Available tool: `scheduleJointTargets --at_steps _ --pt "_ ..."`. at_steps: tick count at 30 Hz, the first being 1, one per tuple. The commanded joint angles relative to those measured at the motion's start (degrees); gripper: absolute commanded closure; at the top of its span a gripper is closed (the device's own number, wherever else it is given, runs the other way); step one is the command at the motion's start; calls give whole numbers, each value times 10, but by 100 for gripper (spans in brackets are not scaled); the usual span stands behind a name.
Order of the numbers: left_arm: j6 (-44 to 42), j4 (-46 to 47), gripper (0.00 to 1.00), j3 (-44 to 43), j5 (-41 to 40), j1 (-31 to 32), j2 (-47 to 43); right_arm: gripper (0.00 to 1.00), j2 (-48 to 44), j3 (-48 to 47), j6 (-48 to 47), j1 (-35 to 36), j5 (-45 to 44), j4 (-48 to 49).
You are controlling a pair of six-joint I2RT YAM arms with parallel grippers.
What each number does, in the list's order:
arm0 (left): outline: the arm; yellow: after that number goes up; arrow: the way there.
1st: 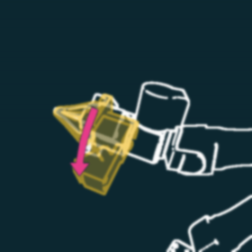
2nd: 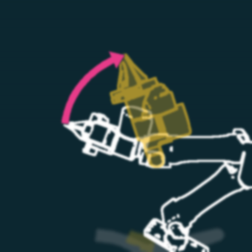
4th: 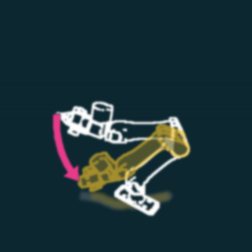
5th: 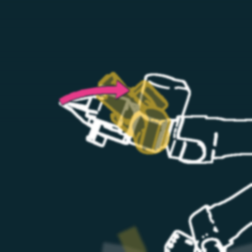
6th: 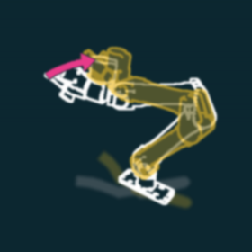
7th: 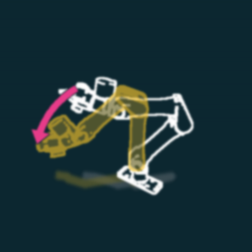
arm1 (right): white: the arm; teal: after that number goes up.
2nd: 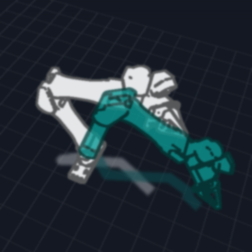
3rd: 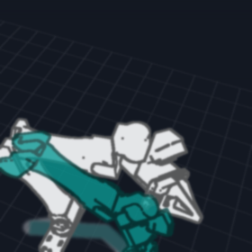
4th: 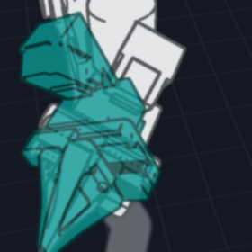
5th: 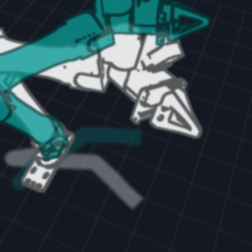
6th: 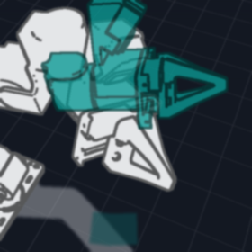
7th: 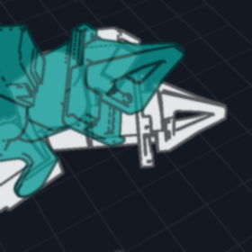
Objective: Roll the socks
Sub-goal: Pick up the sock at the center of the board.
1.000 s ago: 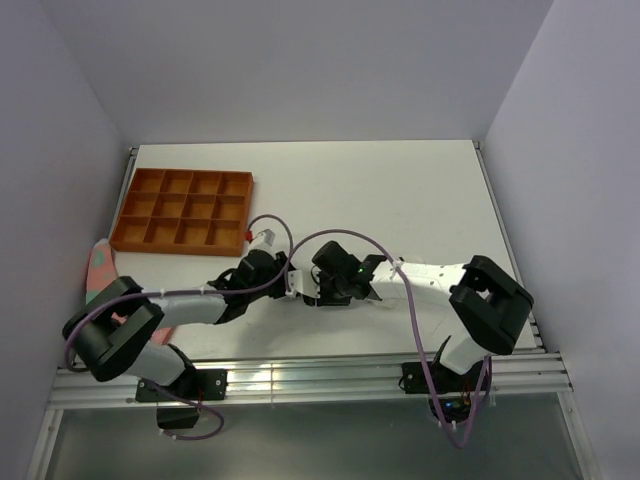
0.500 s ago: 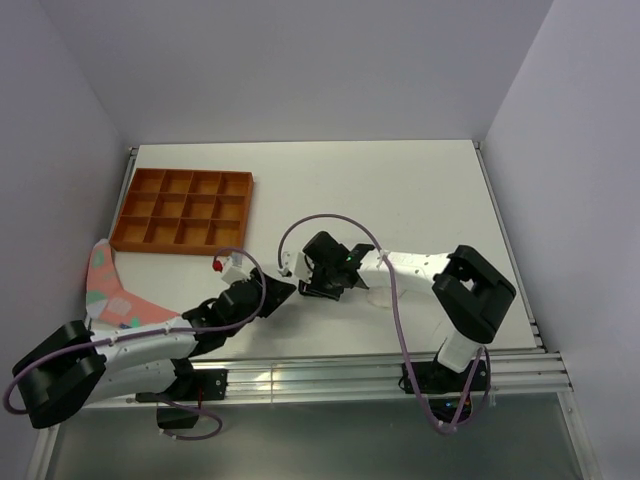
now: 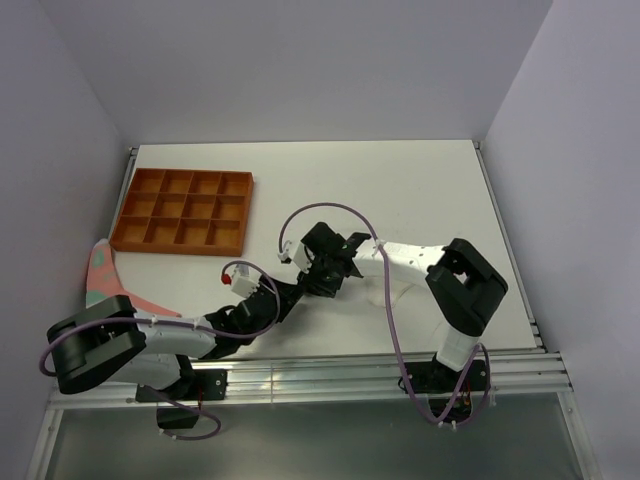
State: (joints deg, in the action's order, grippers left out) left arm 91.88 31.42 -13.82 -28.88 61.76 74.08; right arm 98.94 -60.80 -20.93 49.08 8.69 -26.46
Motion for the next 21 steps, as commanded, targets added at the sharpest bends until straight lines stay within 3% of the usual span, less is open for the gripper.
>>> scheduleJointTargets --at_steps 1,11,21 --pt "30 56 48 -14 -39 7 25 96 22 -13 33 0 39 -43" --pt "47 156 46 -16 -42 9 105 98 19 -25 55 -1 53 -51" --pt "50 191 46 -31 -29 8 161 99 -11 -32 67 -2 78 -56"
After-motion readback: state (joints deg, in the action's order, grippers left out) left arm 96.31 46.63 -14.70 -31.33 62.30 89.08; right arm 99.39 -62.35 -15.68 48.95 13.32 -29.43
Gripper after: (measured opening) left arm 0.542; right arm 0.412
